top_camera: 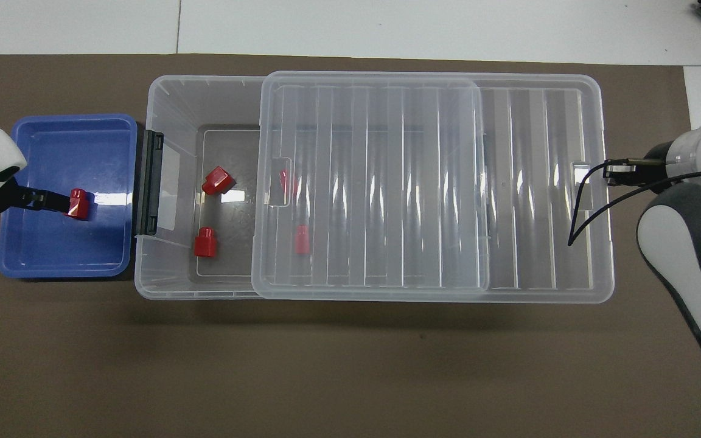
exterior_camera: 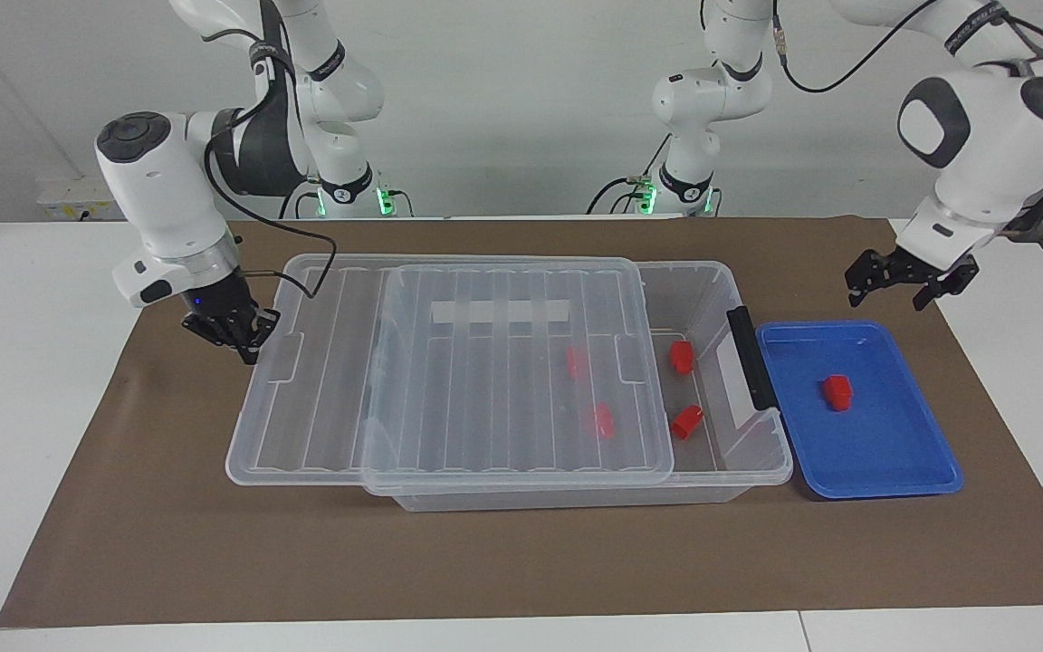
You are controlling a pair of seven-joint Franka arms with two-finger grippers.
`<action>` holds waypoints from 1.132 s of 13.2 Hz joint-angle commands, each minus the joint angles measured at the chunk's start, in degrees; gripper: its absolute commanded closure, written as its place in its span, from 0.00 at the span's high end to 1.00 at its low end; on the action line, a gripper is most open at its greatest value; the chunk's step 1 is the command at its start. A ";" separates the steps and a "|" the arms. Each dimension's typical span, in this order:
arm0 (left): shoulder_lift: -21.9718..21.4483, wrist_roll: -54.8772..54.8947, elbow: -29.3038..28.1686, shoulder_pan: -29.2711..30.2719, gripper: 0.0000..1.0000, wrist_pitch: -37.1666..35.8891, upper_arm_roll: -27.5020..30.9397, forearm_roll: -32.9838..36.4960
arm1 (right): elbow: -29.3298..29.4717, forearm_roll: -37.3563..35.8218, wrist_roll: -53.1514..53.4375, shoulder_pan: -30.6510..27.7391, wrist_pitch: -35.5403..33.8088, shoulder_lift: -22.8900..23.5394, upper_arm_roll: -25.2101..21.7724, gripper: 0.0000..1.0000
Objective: Place red block in blue tray from box
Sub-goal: 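Slide the clear lid shut with the right gripper while the left gripper withdraws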
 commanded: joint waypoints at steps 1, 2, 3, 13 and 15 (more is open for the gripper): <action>-4.10 -0.88 3.00 -3.02 1.00 -6.66 0.55 -0.82 | -1.05 1.15 -1.00 2.45 1.12 -0.24 0.12 0.00; -6.64 -0.62 2.66 -3.99 1.00 -8.33 0.12 -0.82 | -1.06 1.15 -1.00 3.24 1.12 -0.24 0.12 0.00; -7.54 -0.27 1.26 -4.08 1.00 -7.74 -0.24 -0.82 | -1.06 1.15 -0.91 4.21 1.21 -0.24 0.12 0.00; -0.45 -0.97 14.04 -13.13 1.00 -17.02 3.63 -0.56 | -1.14 1.06 -0.91 10.80 2.53 -0.07 0.30 0.00; -1.21 -0.63 12.34 -11.65 1.00 -14.69 3.19 -0.47 | -1.14 1.06 -1.00 11.07 2.62 -0.07 0.30 0.00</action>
